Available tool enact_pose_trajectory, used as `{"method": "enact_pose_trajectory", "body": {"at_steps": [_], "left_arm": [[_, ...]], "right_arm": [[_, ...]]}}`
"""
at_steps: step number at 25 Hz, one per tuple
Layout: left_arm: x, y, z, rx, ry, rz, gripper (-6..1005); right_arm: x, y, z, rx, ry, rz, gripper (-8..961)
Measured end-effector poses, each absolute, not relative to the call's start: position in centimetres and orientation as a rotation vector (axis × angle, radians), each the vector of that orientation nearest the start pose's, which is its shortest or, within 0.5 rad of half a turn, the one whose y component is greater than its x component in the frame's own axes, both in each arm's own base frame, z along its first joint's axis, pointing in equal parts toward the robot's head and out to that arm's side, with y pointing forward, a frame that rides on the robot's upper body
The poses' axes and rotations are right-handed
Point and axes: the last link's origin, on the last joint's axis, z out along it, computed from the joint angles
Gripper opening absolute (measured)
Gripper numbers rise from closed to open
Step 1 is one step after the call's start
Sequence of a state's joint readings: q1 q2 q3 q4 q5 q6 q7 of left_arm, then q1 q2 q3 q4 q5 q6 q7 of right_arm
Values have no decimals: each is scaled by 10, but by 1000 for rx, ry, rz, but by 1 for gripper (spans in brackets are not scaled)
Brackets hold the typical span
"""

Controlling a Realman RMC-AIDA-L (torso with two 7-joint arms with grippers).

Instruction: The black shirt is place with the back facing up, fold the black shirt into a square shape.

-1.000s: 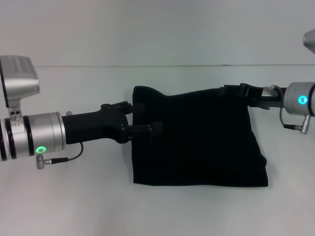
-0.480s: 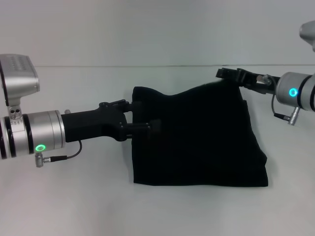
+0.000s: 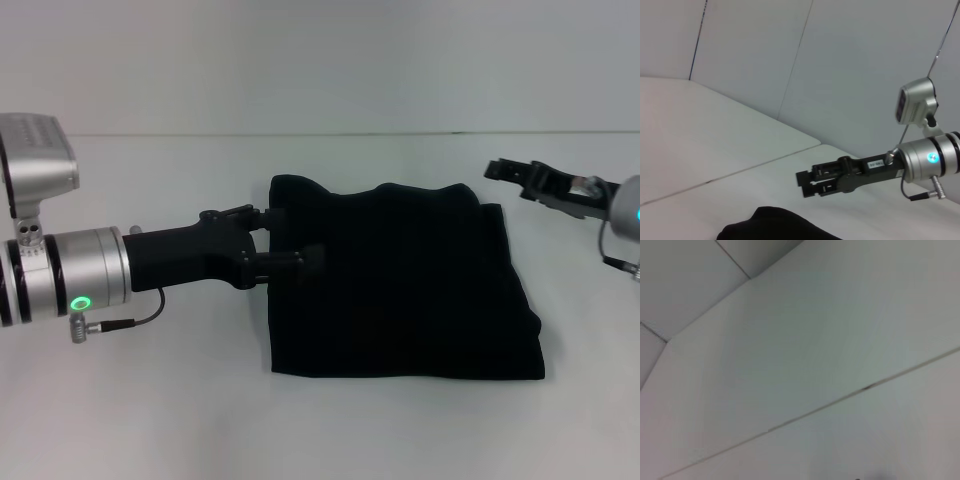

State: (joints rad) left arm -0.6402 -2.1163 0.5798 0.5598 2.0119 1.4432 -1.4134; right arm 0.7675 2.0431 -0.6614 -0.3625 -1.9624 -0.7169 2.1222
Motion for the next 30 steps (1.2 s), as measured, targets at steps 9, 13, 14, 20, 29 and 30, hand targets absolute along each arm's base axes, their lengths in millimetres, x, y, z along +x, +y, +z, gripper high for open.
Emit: {"method": "enact_pose_trajectory", "body": {"at_steps": [9,13,14,20,29,30], "left_arm": [[-240,360,-19,-2623,-732,-784,905],[-243,366,-19,-2585,-776,-750,905],[-244,369,-19,-2570,-794,-741,905],[-241,398,-16,-2414,-985,-695,904],[-248,411,-22,-2303,-1080,-624,905],[-249,411,-22,-2298,-1082,-620,905]], "right_arm": [[297,405,22,-2012,1632,721,766],[302,386,34,-2081,1640,755,766],[304,382,36,-2086,1642,763,766],[310,367,57,-2131,1619,818,766],[324,353,70,-2189,1670,695,766],[324,352,70,-2191,1676,681,766]]}}
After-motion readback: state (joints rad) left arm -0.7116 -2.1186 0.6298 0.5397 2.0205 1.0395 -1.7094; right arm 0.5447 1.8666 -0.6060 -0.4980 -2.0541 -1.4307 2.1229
